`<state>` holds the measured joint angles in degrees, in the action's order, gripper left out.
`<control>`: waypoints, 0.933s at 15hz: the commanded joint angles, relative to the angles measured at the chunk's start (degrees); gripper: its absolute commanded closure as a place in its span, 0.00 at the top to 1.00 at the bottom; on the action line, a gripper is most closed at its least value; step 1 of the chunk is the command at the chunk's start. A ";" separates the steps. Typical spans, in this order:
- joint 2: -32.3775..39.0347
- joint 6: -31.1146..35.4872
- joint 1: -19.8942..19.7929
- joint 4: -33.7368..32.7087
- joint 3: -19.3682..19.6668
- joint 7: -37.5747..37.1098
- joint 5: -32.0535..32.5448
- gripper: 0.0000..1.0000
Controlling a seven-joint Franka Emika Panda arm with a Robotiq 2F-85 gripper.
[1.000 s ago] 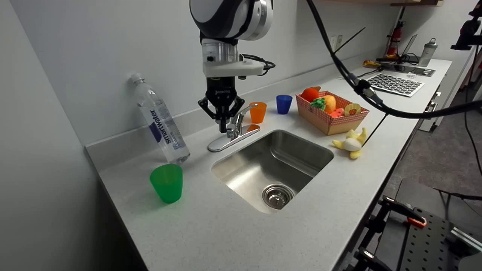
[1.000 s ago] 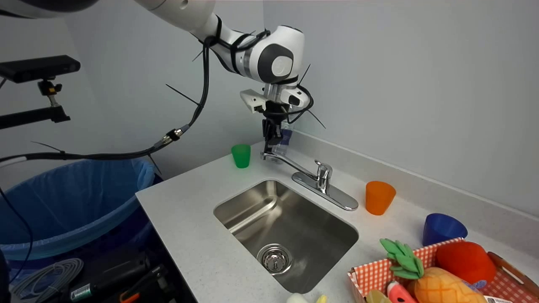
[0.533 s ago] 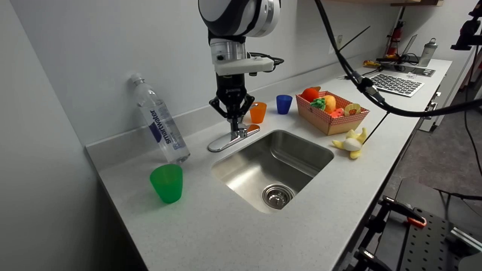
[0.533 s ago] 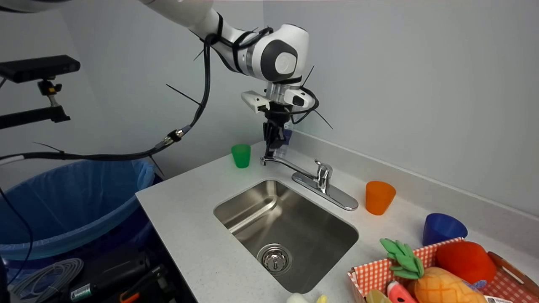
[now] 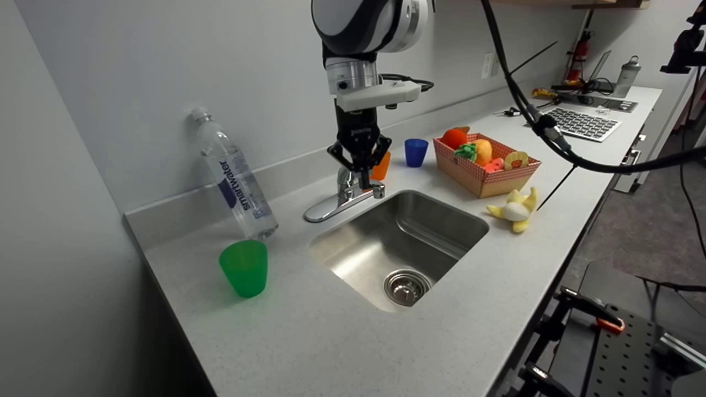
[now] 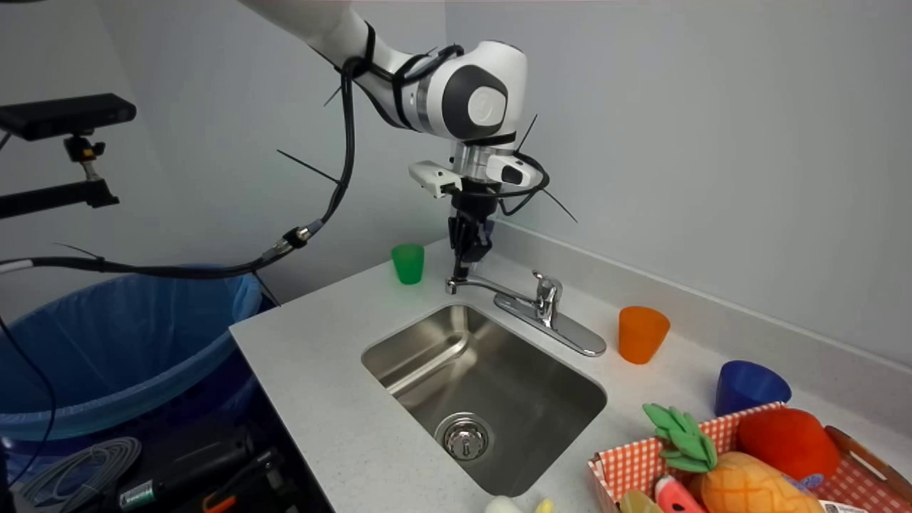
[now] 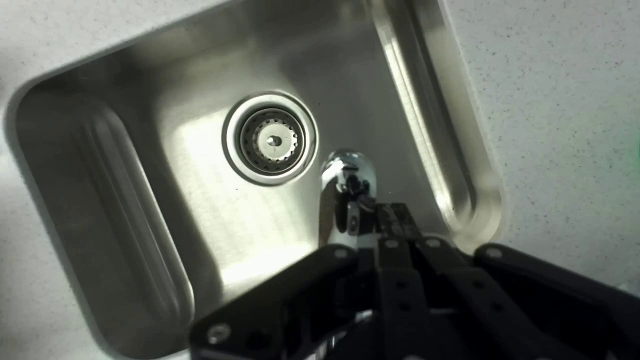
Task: Push the faucet of the sink to the right.
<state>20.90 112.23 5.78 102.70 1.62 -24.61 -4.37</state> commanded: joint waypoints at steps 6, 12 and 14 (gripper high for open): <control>-6.16 2.43 -2.67 9.14 2.58 0.12 3.22 0.00; -7.91 4.80 -4.85 12.66 4.41 -0.29 3.75 0.00; -8.46 5.59 -5.57 13.62 5.17 -0.48 3.95 0.00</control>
<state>15.32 116.14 1.79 112.37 5.64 -24.62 -2.62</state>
